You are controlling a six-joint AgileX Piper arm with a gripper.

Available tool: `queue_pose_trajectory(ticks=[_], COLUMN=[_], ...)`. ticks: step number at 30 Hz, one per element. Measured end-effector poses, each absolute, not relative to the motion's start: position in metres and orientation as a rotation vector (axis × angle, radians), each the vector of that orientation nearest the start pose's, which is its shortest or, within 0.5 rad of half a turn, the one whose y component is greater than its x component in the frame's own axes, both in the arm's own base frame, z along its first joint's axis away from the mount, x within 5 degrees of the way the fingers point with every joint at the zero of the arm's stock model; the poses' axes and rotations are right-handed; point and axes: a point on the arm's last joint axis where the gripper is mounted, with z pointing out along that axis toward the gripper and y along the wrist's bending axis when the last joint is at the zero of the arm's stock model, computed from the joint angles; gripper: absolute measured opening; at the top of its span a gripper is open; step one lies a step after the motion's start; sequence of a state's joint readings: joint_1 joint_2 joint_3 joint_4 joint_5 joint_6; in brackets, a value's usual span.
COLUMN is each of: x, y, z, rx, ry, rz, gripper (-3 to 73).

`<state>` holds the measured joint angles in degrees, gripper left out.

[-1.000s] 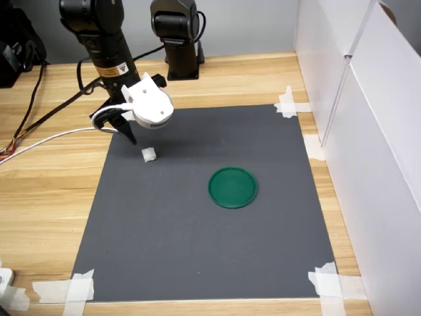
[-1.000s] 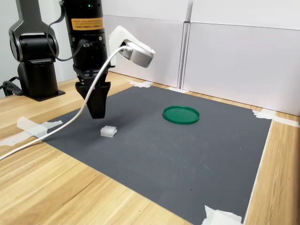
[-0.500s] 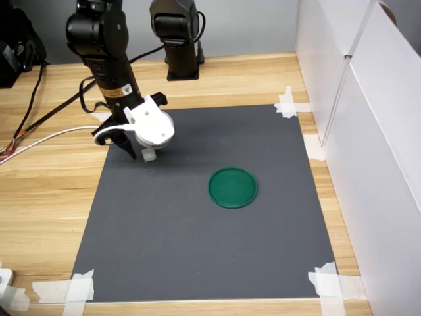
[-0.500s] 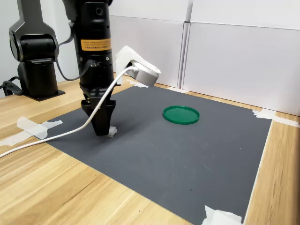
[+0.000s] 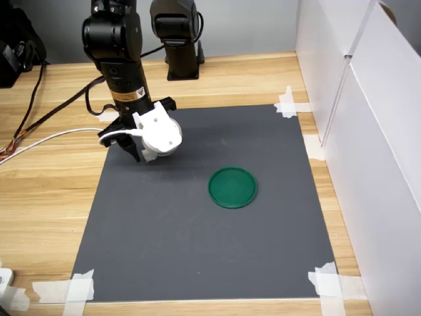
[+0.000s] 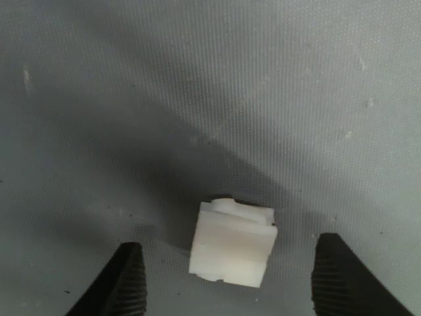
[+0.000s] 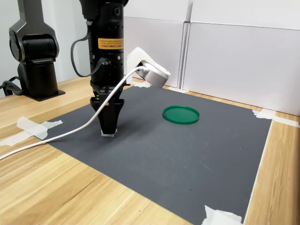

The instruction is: Grasp a white terminal and put it in the green lid.

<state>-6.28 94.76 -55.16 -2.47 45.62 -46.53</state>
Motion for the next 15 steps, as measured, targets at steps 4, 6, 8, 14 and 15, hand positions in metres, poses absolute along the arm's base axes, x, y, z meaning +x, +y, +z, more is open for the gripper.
queue_pose_trajectory(ticks=[4,6,8,14,15], x=[0.294,0.295,0.295,0.297,0.297], y=[-0.035,-0.035,-0.035,-0.036,-0.036], z=[0.187,0.186,0.183,0.177,0.177], rx=[-1.058,-1.059,-1.058,-1.034,-1.034], ry=[2.804,2.806,2.817,2.842,2.841], rz=[-0.159,-0.158,-0.152,-0.142,-0.143], gripper=[61.9,61.9,61.9,61.9,61.9])
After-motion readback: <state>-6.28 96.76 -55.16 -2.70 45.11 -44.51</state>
